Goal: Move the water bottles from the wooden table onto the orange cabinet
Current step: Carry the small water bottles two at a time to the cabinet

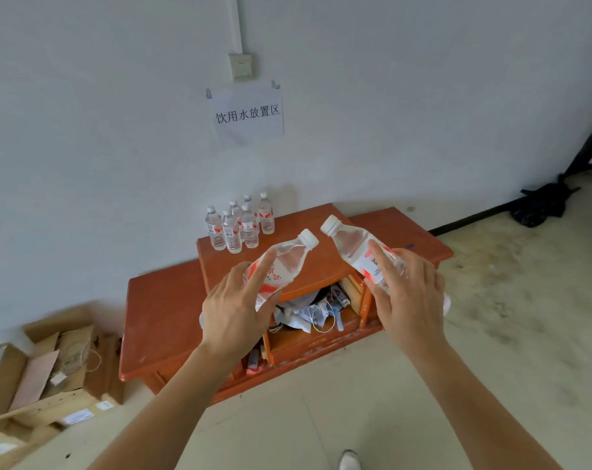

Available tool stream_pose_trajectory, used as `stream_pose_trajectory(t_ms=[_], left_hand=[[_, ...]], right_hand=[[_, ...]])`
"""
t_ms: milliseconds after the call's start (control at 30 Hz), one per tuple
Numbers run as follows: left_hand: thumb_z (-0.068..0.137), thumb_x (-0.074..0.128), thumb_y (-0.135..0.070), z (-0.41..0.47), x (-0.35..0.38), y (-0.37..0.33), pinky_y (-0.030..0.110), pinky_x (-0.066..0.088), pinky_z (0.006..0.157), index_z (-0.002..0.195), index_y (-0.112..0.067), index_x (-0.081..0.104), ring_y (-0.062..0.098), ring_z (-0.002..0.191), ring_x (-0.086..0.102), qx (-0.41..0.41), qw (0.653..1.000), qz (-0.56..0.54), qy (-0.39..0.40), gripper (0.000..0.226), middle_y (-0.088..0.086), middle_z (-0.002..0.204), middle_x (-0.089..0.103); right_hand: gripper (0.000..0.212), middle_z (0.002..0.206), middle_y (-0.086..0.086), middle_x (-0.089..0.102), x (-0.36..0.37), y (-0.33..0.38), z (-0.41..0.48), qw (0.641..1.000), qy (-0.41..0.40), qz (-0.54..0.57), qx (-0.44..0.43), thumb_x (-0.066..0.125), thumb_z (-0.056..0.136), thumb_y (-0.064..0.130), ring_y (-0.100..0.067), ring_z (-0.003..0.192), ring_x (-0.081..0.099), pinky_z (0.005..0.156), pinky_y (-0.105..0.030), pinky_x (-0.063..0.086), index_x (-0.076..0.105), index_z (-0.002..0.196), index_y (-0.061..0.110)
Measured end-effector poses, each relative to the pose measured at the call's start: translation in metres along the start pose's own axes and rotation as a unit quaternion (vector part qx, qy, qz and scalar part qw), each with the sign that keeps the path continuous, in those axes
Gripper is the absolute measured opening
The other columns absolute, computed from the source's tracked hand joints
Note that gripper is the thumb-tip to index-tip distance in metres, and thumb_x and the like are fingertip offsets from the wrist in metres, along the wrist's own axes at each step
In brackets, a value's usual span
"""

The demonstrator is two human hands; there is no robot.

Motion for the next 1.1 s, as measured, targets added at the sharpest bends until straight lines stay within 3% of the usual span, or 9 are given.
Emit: stream_pose_trajectory(t_ms=[200,400,567,733,933,1100], left_hand=[[0.089,0.053,-0.058,0.091,0.083,0.041,0.028,0.051,0.049,0.152,-0.035,0.034,0.024,0.086,0.069,-0.066,0.995,0.033,0.069,0.070,0.006,0.121,0.066],[0.086,0.071,-0.048,0.167,0.123,0.102,0.026,0.043,0.057,0.150,-0.030,0.034,0.026,0.080,0.068,-0.164,0.985,0.036,0.049,0.076,0.009,0.117,0.067],[0.083,0.076,-0.046,0.184,0.169,0.174,0.034,0.052,0.058,0.148,-0.030,0.032,0.028,0.085,0.070,-0.238,0.969,0.019,0.064,0.080,0.009,0.120,0.067],[0.084,0.073,-0.053,0.201,0.230,0.263,0.045,0.056,0.082,0.151,-0.031,0.031,0.029,0.111,0.067,-0.315,0.944,-0.006,0.094,0.082,0.002,0.138,0.060],[0.084,0.074,-0.052,0.213,0.296,0.346,0.043,0.055,0.083,0.148,-0.029,0.033,0.028,0.110,0.066,-0.321,0.936,-0.028,0.140,0.079,0.000,0.135,0.063],[0.085,0.076,-0.042,0.204,0.349,0.390,0.041,0.051,0.084,0.142,-0.021,0.031,0.031,0.110,0.063,-0.396,0.896,-0.075,0.185,0.075,0.007,0.131,0.062]], right_hand=[[0.074,0.122,-0.015,0.060,0.117,-0.034,0.091,0.995,0.067,0.063,0.022,0.075,0.089,0.032,-0.036,0.113,0.059,0.090,-0.052,0.049,0.036,0.152,0.033],[0.075,0.124,-0.012,0.061,0.214,-0.030,0.199,0.989,0.096,0.111,0.001,0.072,0.093,0.036,-0.034,0.116,0.058,0.094,-0.051,0.048,0.028,0.154,0.037],[0.080,0.125,-0.011,0.060,0.306,-0.001,0.242,0.978,0.131,0.161,-0.032,0.075,0.090,0.035,-0.032,0.116,0.058,0.094,-0.051,0.050,0.027,0.155,0.032],[0.083,0.134,-0.010,0.059,0.406,0.033,0.249,0.967,0.197,0.161,0.009,0.074,0.090,0.041,-0.029,0.122,0.056,0.099,-0.048,0.050,0.028,0.157,0.022],[0.075,0.132,-0.009,0.056,0.503,0.066,0.246,0.947,0.272,0.161,0.054,0.071,0.092,0.043,-0.023,0.115,0.059,0.084,-0.034,0.057,0.036,0.152,0.015],[0.070,0.134,-0.008,0.053,0.574,0.087,0.231,0.909,0.354,0.182,0.123,0.079,0.087,0.035,-0.020,0.113,0.061,0.082,-0.023,0.047,0.043,0.144,0.013]])
Point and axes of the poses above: each hand's wrist, its own z-axis towards the middle knuckle, its own x-axis out of the palm, y = z × x, the point moved 2 cm from there along z, towards the middle knuckle
